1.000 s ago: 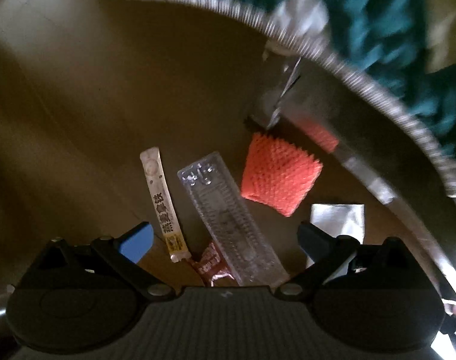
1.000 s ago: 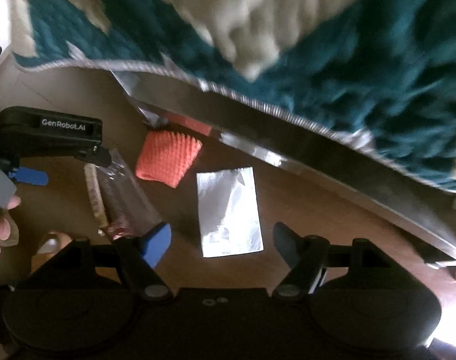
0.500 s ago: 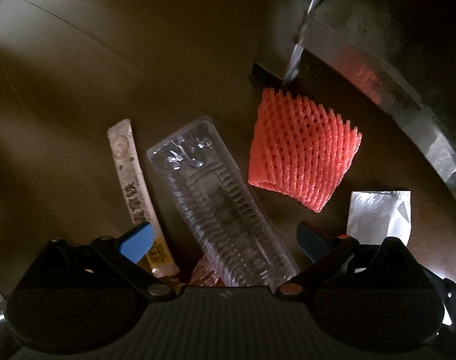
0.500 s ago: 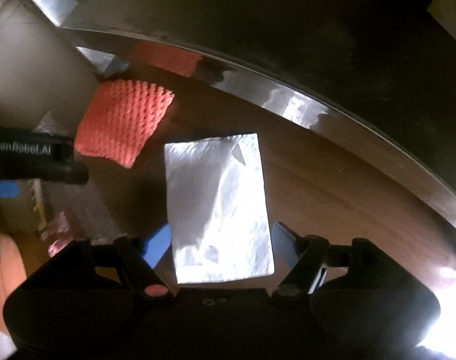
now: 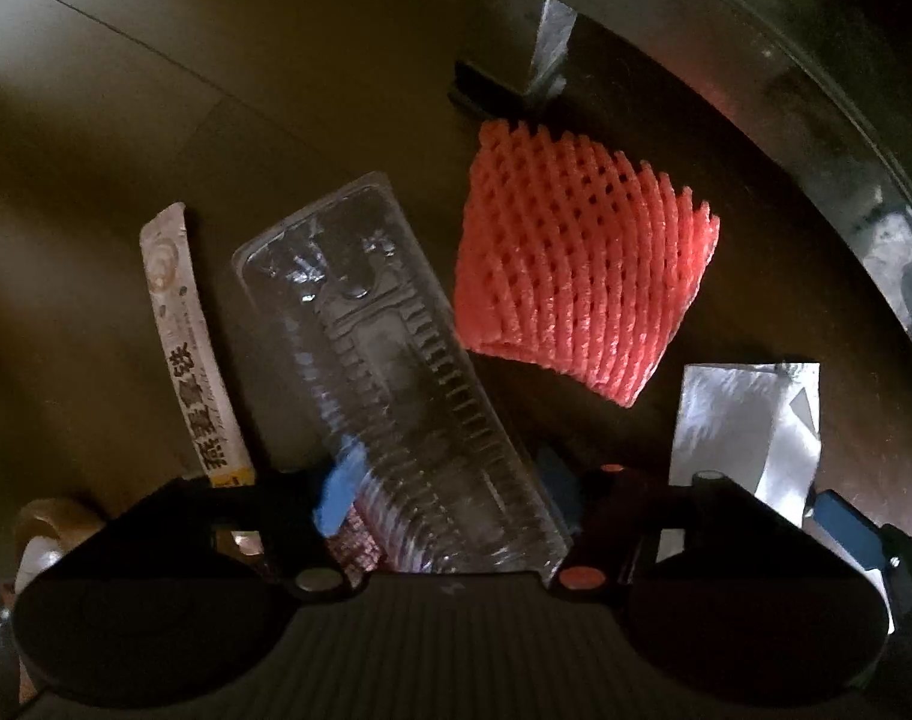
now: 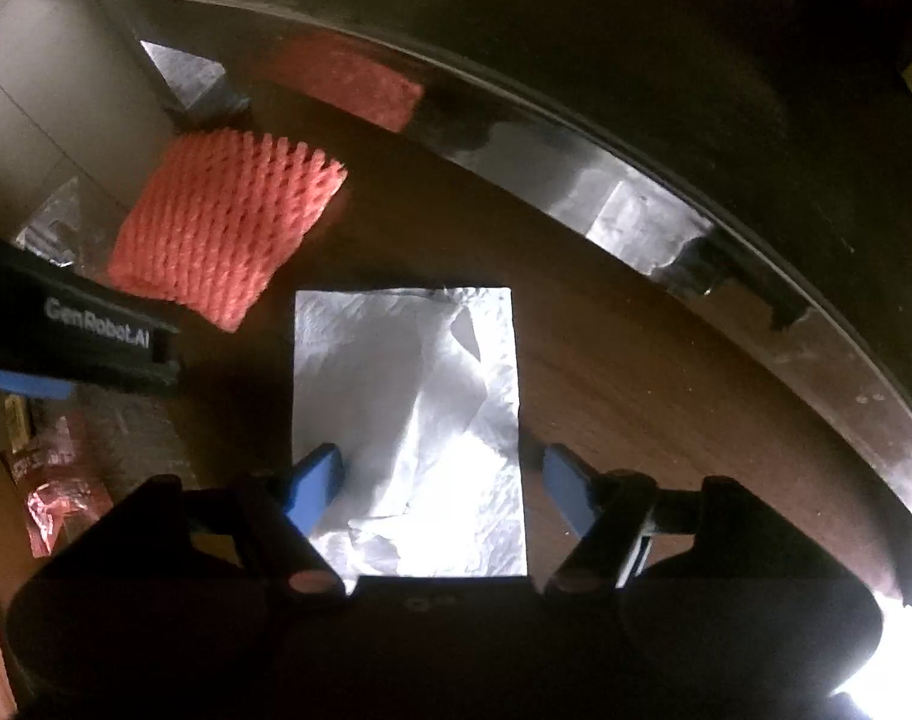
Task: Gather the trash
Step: 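Grasp the clear plastic tray with the left tool while the right tool grasps the white paper, then lift the clear tray and white paper and carry both toward the teal bin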
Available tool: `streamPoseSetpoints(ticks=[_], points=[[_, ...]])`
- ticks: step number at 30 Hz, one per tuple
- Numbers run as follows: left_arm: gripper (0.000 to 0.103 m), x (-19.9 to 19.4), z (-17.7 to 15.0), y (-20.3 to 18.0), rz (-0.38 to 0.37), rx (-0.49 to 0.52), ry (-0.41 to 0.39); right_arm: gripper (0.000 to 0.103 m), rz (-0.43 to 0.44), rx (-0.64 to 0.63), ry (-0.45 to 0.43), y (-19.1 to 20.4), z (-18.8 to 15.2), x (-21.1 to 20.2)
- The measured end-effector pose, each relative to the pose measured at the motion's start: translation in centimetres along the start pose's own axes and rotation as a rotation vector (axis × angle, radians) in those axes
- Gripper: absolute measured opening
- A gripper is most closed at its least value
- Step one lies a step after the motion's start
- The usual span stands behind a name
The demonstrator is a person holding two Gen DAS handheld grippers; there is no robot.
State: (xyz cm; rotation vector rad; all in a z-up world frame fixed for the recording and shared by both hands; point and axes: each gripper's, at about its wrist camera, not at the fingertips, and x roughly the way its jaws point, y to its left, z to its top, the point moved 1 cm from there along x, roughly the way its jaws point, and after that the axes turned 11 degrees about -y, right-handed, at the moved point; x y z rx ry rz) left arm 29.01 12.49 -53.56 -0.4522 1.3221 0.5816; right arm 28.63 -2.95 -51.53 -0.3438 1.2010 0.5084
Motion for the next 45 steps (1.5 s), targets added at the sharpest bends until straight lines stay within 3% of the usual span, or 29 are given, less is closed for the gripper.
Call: streamPoseSetpoints(ticks=[4,5,6,8,11,18,27,34,45], points=[[0.050,0.0,-0.2,0.2,0.003,-0.003,-0.011,0.067,0.001,0.021,-0.007,0.2,0.2,-0.1],[0.049,-0.3,0.1,0.3,0.006,-0.006,-0.014,0.059,0.000,0.026,-0.016,0.2,0.2,-0.2],[0.049,-0.4,0.0,0.4,0.008,-0.010,-0.016,0.040,0.003,0.028,-0.029,0.1,0.3,-0.4],[0.045,-0.6,-0.2,0.5,0.013,-0.007,-0.019,0.018,0.013,0.028,-0.025,0.2,1.0,-0.8],[0.043,-0.8,-0.3,0.3,0.032,0.003,-0.020,0.002,0.026,0.040,-0.001,0.1,1.3,-0.8],[0.043,-3.4,-0.2,-0.4,0.042,0.036,0.001,0.002,0.020,0.146,0.027,-2.1,0.5,-3.9],[0.043,-10.8,-2.3,-2.9,-0.022,0.100,-0.015,0.002,-0.019,0.211,0.008,-4.8,-0.2,-13.2],[0.043,-19.1,-4.7,-3.4,-0.118,0.195,-0.056,0.002,-0.048,0.241,-0.082,-6.4,0.6,-23.1],[0.043,-34.6,-8.6,-4.5,-0.281,0.398,-0.213,0.002,-0.046,0.295,-0.282,-6.1,-1.1,-40.0]])
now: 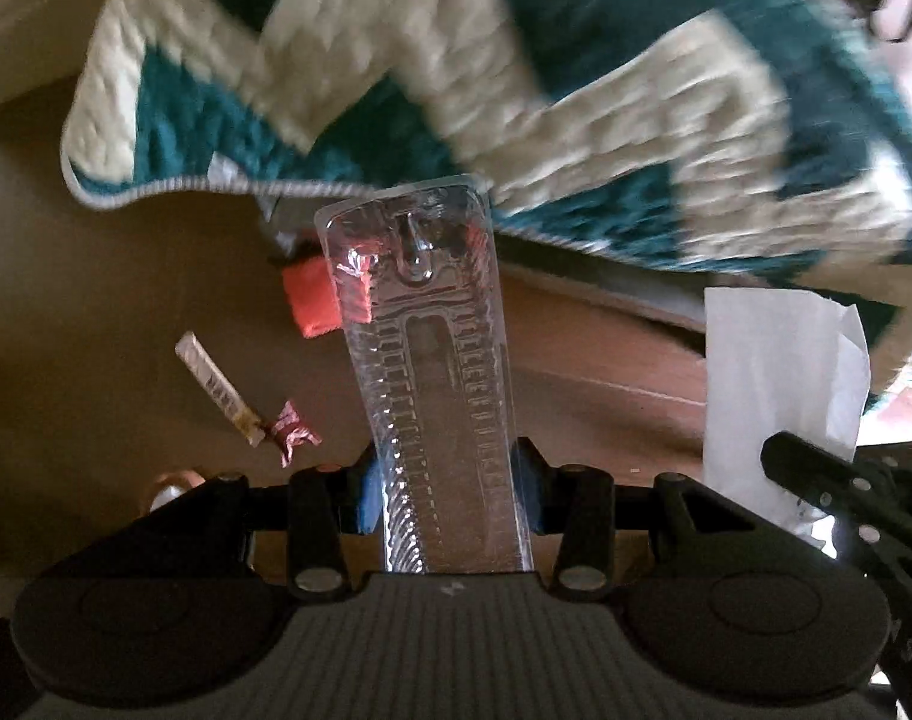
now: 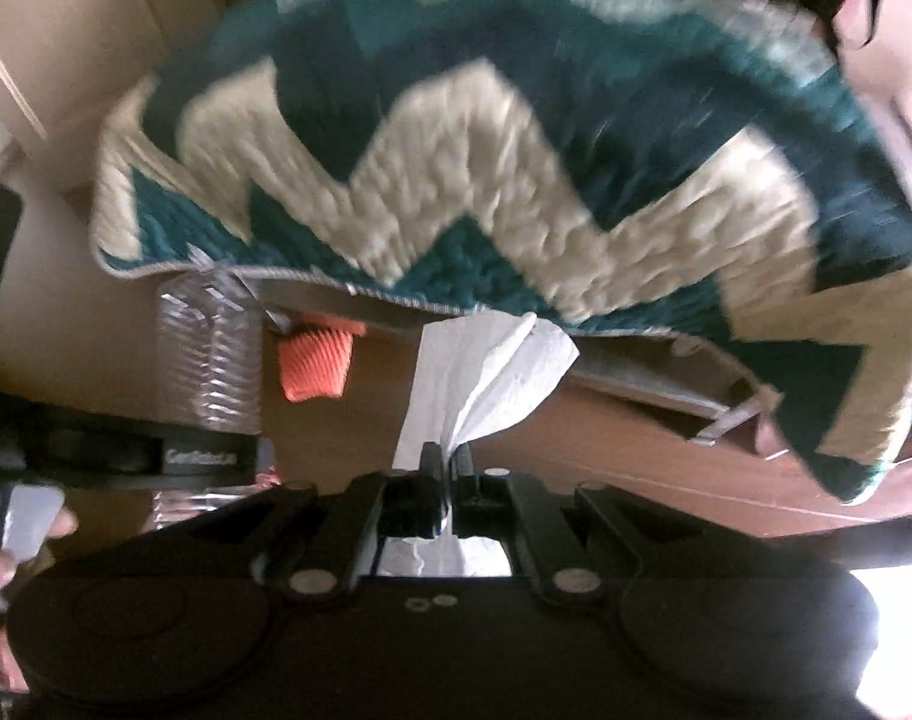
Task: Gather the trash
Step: 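Lift the clear tray and white paper and carry both toward the teal bin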
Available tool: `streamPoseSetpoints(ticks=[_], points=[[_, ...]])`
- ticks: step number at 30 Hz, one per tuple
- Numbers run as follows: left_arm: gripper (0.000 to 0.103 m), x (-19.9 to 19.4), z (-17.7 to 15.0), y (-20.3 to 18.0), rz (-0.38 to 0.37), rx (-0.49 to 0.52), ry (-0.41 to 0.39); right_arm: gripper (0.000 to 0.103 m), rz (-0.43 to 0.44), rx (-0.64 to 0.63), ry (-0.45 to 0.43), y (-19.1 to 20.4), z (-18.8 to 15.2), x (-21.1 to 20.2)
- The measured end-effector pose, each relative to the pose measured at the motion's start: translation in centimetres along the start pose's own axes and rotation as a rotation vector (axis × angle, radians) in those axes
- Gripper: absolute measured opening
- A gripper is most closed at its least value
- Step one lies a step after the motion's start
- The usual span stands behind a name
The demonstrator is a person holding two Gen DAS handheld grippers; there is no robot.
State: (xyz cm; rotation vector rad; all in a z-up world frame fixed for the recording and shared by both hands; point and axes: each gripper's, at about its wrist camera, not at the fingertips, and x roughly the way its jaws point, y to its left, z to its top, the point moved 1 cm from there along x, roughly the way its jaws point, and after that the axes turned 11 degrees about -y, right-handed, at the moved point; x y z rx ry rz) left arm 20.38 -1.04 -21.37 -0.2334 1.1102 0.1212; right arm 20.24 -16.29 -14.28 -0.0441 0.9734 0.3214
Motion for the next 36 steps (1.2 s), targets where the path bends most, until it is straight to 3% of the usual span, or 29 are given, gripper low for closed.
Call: streamPoseSetpoints(ticks=[9,20,29,36], points=[[0.043,-12.5,1.0,-4.4,-0.126,0.113,-0.169,0.002,-0.029,0.017,-0.172,-1.6,2.0,-12.8],[0.043,-25.1,3.0,-12.5,-0.277,0.287,-0.357,0.002,-0.082,0.018,-0.381,-4.9,2.9,-27.1],[0.043,-34.7,5.2,-20.9,-0.444,0.408,-0.559,0.002,-0.214,0.025,-0.549,-9.9,4.1,-36.8],[0.043,-41.0,5.9,-28.6,-0.562,0.500,-0.665,0.002,-0.334,0.089,-0.643,-14.9,4.6,-42.5]])
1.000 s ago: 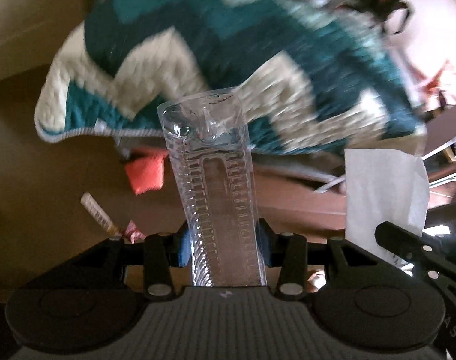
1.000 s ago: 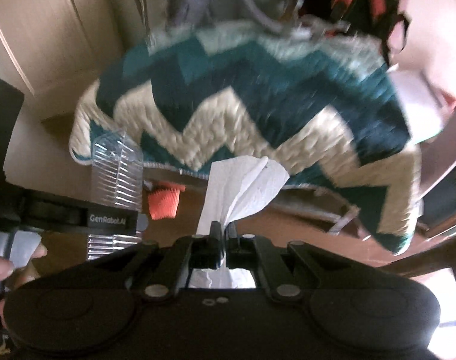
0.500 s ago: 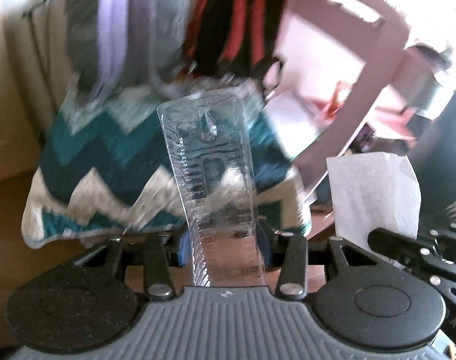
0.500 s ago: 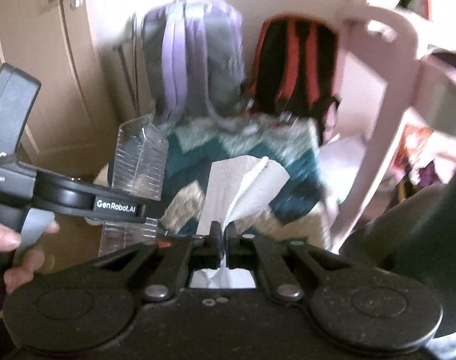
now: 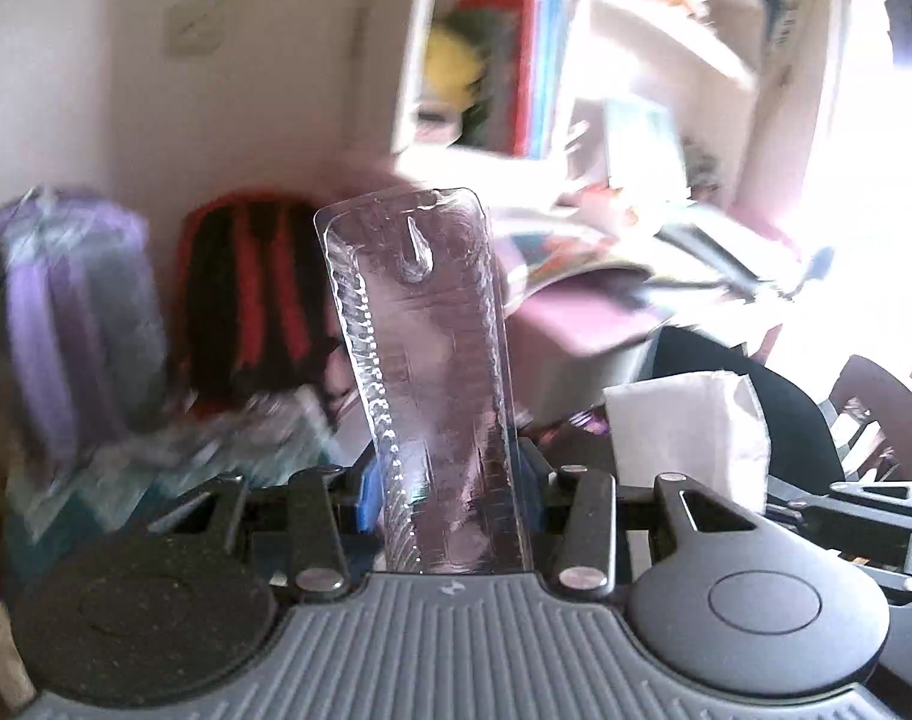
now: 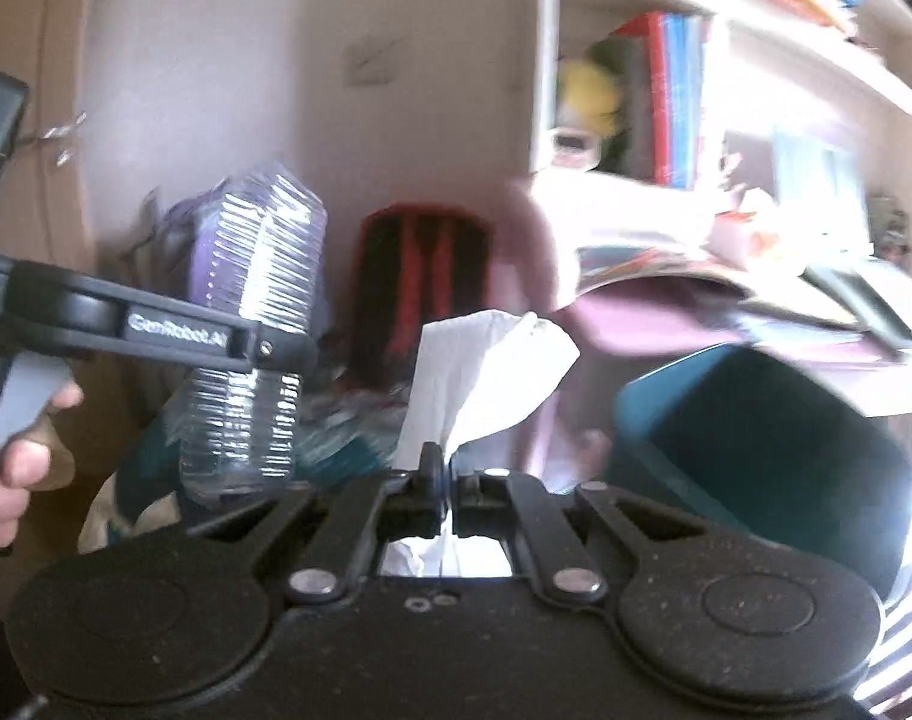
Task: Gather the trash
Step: 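Lift the clear tray and white paper and carry both toward the teal bin, then open both tools over the teal bin to drop the tray and paper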
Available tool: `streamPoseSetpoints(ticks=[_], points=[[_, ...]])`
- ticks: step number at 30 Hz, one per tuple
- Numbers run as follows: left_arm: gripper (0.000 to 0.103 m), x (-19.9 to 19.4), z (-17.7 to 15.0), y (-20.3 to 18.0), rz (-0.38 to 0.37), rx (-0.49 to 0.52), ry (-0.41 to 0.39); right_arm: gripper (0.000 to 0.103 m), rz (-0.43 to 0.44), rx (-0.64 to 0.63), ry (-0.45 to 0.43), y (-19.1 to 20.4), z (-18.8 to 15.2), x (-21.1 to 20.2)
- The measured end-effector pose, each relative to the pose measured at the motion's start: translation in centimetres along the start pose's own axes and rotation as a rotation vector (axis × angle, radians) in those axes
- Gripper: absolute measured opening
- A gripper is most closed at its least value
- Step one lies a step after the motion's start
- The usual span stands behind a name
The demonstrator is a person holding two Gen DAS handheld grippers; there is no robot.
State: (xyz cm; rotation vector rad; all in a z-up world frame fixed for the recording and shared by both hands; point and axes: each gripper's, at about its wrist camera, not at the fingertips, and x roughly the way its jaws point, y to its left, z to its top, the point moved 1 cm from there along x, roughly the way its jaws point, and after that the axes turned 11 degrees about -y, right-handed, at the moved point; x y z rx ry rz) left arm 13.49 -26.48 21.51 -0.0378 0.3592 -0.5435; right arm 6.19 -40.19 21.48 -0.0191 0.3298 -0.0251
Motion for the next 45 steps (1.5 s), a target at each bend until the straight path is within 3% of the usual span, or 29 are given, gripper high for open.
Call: streamPoseSetpoints(ticks=[8,14,19,27,35,45], points=[[0.043,2.5,4.6,-8.1,-0.137,0.058,-0.070,0.002,-0.144,0.041,-0.053,-6.9,2.0,-1.8],[0.043,5.6,5.7,-13.8,-0.217,0.099,-0.081,0.002,-0.236,0.058,-0.047,-11.6,1.8,-1.8],[0.043,9.0,4.9,-17.0,-0.251,0.108,-0.035,0.002,-0.275,0.066,-0.017,-14.1,0.3,-2.2],[0.043,14.4,2.1,-19.3,-0.245,0.163,0.064,0.002,-0.269,0.068,0.062,-15.8,-2.1,-0.1],[0.045,17.3,0.0,-19.4,-0.226,0.176,0.168,0.007,-0.251,0.058,0.115,-16.2,-3.5,1.0],[0.052,17.9,-1.0,-19.6,-0.246,0.176,0.211,0.034,-0.254,0.054,0.125,-16.3,-3.6,1.3]])
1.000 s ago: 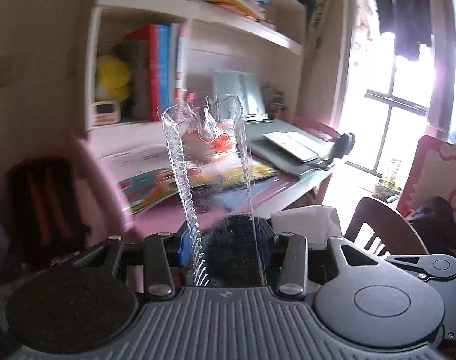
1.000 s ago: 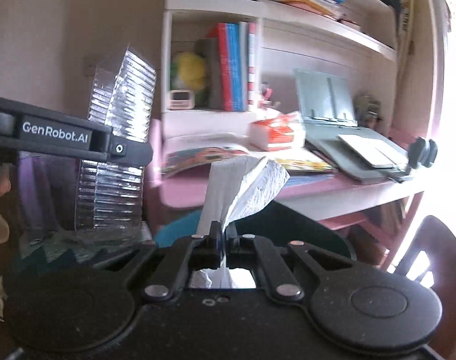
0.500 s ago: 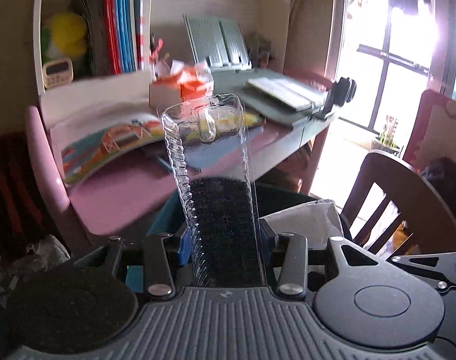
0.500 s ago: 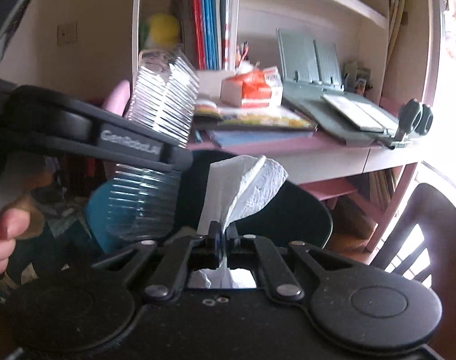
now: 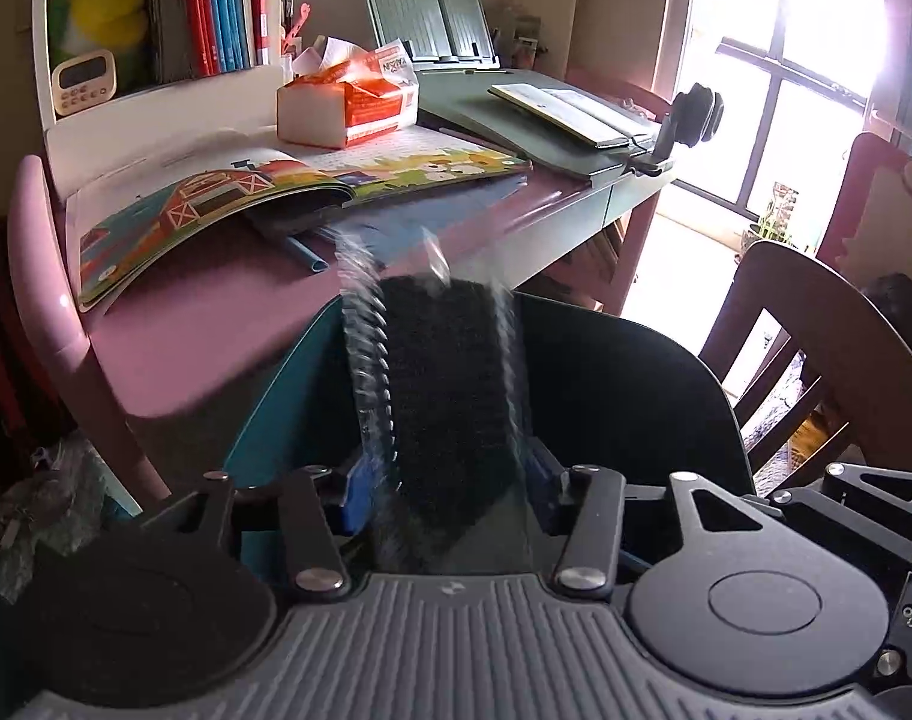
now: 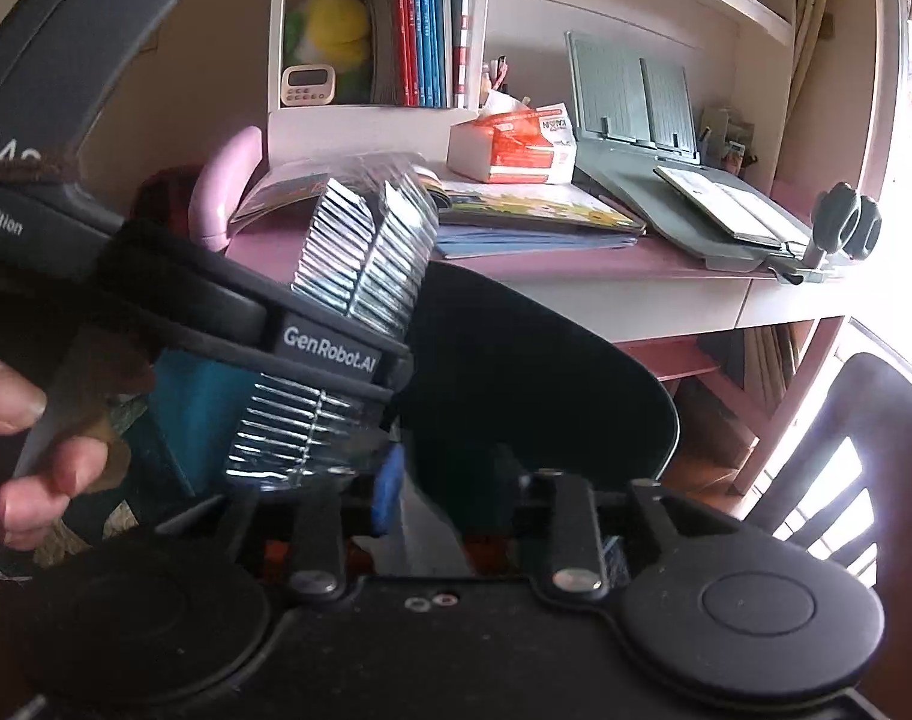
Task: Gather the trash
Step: 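Open both tools over the teal bin to drop the tray and paper, then move both open tools back down under the bed to the trash pile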
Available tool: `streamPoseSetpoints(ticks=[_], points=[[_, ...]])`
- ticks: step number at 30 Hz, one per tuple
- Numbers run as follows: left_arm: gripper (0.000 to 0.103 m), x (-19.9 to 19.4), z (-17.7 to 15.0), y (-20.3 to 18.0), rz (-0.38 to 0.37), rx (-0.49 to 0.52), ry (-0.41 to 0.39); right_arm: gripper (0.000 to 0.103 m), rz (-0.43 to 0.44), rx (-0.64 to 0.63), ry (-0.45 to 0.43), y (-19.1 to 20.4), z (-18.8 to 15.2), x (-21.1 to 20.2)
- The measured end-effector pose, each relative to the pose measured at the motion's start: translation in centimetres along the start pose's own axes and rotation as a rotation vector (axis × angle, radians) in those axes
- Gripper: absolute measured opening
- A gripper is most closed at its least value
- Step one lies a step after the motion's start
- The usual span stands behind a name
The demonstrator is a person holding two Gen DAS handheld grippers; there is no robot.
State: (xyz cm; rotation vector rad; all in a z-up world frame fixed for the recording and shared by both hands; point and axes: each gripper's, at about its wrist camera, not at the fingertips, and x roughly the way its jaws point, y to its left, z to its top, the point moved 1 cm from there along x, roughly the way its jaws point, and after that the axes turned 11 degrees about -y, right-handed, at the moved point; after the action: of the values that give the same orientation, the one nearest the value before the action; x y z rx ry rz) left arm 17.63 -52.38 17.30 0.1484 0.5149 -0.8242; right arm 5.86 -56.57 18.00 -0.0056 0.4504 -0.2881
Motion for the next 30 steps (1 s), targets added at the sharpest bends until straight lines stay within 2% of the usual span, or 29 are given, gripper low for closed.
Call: streamPoseSetpoints(ticks=[2,7,11,18,30], points=[[0.060,-0.3,0.0,0.1,0.005,-0.003,-0.005,0.036,-0.001,0.006,-0.002,0.0,0.0,-0.2],[0.065,-1.5,0.1,0.3,0.001,-0.005,-0.025,0.042,0.001,0.024,-0.018,0.0,0.2,-1.1],[0.080,-3.3,0.1,0.7,0.010,-0.007,-0.054,0.049,0.008,0.026,-0.033,0.5,0.5,-2.2],[0.080,-7.9,-0.3,2.9,0.020,-0.025,-0.098,0.057,0.046,0.012,-0.063,2.3,1.4,-4.6],[0.082,-17.4,-2.6,10.4,0.135,-0.095,-0.156,0.061,0.169,-0.022,-0.098,9.0,2.6,-7.7]])
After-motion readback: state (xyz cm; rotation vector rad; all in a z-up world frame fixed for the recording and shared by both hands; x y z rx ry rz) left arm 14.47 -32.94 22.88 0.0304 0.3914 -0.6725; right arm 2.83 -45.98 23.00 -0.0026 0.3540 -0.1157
